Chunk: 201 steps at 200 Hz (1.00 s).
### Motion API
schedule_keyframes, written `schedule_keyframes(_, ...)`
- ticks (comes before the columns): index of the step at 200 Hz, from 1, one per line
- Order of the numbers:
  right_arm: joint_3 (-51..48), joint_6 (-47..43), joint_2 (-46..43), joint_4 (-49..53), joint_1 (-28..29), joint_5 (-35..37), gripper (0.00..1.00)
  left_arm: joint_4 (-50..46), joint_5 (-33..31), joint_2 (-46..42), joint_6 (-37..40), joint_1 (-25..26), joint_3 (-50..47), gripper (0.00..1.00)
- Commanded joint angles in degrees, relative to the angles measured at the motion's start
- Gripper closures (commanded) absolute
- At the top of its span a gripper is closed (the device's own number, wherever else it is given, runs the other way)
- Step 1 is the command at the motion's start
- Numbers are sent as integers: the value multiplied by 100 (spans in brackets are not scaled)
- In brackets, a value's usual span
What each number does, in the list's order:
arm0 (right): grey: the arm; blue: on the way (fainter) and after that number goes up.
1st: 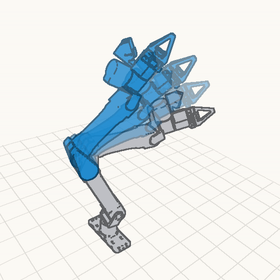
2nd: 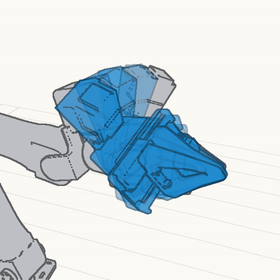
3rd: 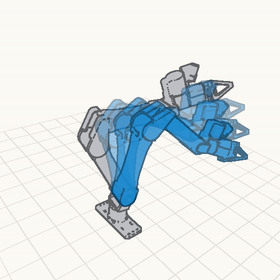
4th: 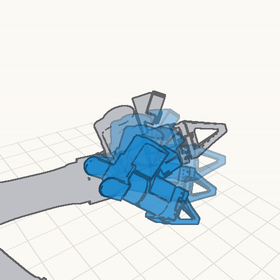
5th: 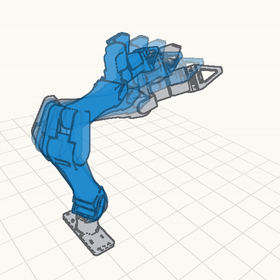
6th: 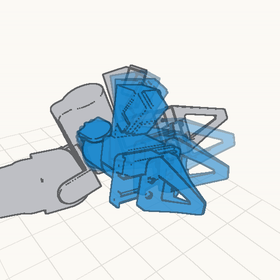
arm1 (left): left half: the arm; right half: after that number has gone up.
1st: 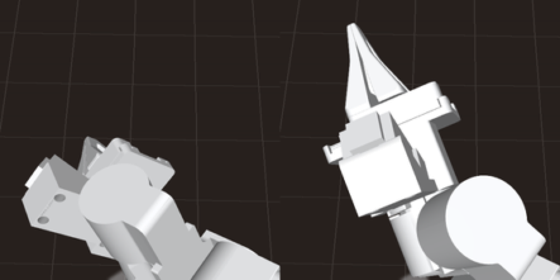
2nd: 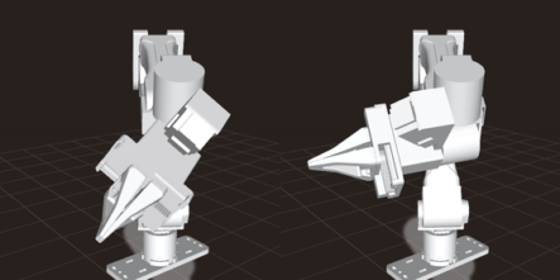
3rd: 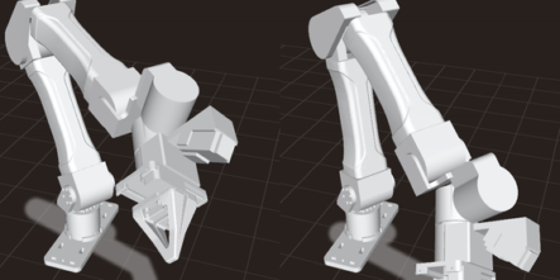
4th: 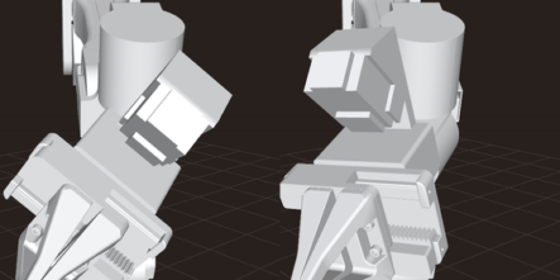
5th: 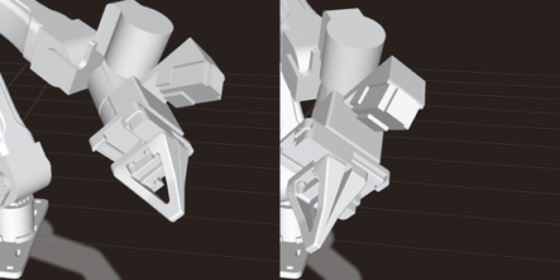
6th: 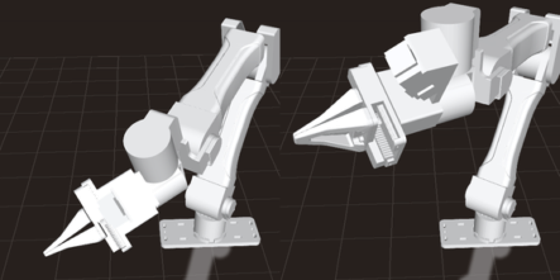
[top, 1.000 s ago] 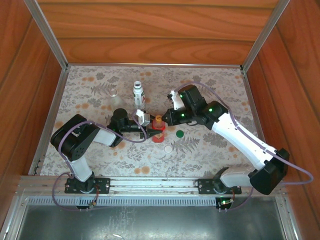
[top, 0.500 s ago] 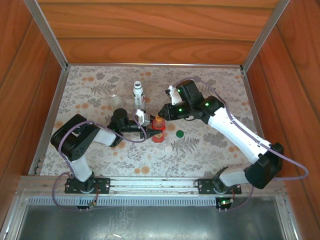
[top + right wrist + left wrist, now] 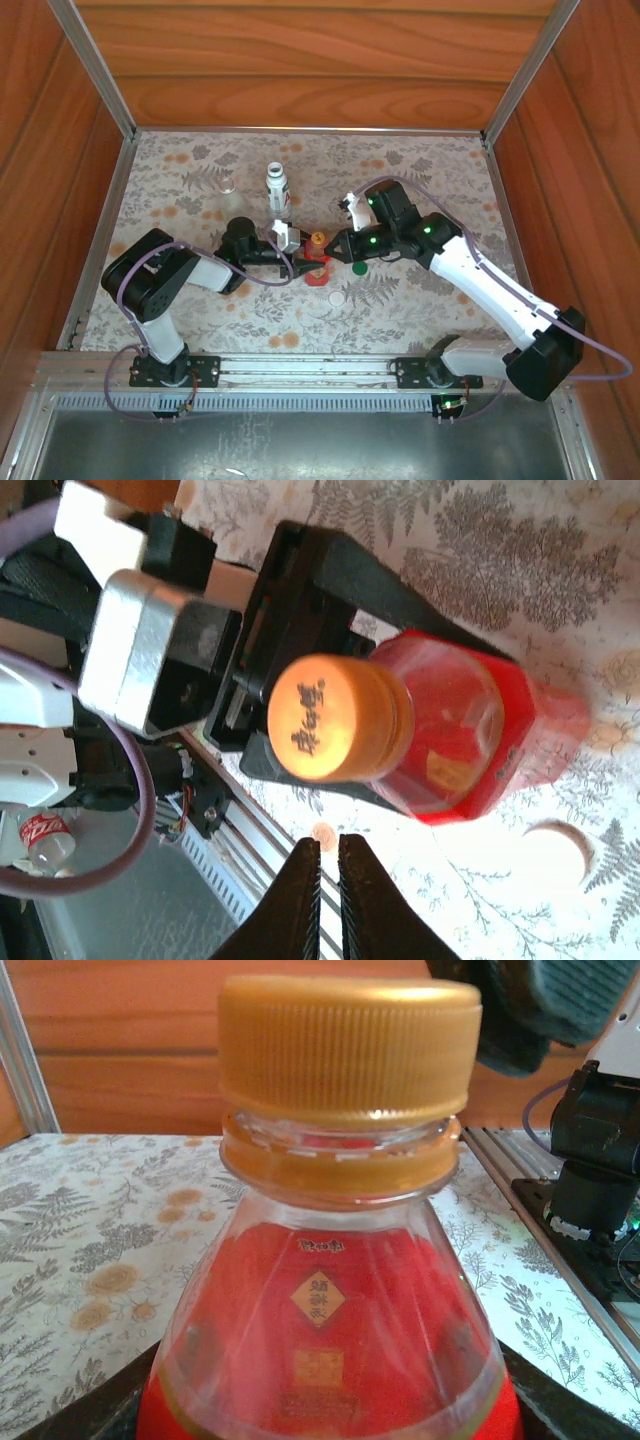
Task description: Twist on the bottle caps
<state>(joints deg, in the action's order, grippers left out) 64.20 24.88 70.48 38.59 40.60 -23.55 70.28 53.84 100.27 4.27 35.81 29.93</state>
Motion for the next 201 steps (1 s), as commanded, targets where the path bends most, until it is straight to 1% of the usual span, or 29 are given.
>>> schedule_keyframes(1,73,-5,-84,4,19,2,88,-245,91,98,-7,50,-67,41)
schedule_keyframes(10,162,-19,-31,-11,3,196,88,-243,93,107,-19,54,-59,41)
schedule_keyframes(18,257,-21,58,-45,-31,309,85,-248,92,107,-19,53,-58,41)
schedule_keyframes(32,451,-133,277,-94,-83,307,77,-250,91,115,-15,53,-62,41)
schedule_keyframes(47,640,-201,527,-122,-112,274,74,-246,91,107,-24,49,-67,41)
schedule_keyframes(64,813,-269,762,-110,-122,131,74,-257,85,81,-23,49,-92,41)
schedule_keyframes(85,805,-282,823,-89,-122,-14,81,-260,74,46,-21,49,-110,41)
schedule_keyframes(106,532,-247,612,-118,-118,-83,85,-261,65,24,-10,50,-123,41)
schedule_keyframes(150,15,-72,102,-221,-87,-664,87,-272,74,45,0,52,-89,41)
schedule_keyframes(174,0,-70,-91,-316,-74,-630,87,-278,83,72,6,51,-67,41)
schedule_keyframes(187,30,-250,-162,-335,-83,-459,86,-283,103,50,-2,52,-68,41)
schedule_keyframes(201,16,-668,-278,-434,-81,-314,75,-282,166,-10,-92,49,-67,41)
